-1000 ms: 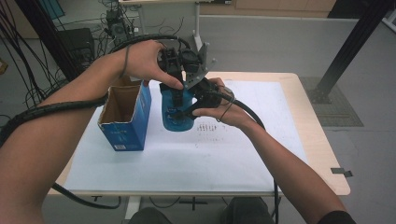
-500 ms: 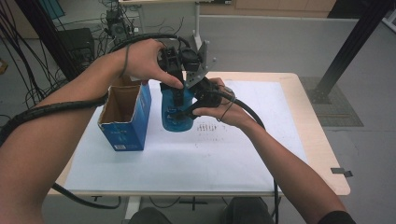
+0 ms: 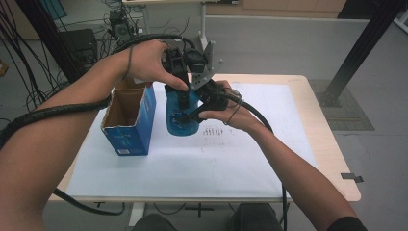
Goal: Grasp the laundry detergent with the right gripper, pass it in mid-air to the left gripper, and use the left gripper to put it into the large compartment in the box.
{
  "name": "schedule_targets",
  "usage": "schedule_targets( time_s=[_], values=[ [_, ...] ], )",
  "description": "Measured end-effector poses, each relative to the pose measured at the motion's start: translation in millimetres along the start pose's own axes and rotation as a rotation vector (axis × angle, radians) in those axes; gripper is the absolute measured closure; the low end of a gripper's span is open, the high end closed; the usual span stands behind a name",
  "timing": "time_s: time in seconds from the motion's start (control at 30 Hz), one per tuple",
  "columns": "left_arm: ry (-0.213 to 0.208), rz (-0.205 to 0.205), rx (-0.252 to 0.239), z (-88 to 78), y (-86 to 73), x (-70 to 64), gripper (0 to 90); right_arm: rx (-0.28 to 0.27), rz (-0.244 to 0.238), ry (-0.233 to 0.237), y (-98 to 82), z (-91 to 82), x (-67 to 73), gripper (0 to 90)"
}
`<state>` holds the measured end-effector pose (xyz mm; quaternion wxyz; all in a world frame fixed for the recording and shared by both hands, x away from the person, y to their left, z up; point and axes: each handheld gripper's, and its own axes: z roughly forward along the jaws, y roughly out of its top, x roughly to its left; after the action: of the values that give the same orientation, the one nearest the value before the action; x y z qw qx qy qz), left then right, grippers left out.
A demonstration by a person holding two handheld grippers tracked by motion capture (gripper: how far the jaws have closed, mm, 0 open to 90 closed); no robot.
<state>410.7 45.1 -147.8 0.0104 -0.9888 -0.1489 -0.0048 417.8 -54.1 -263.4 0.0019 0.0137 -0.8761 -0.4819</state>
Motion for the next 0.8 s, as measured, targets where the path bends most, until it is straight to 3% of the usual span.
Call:
schedule_targets(
  time_s=[0.8],
  values=[
    [0.001, 0.006, 0.016, -1.9, -0.4, -1.2, 36.5, -0.001, -0.018, 0.000, 0.4, -0.1, -0.2, 41.4]
  ],
)
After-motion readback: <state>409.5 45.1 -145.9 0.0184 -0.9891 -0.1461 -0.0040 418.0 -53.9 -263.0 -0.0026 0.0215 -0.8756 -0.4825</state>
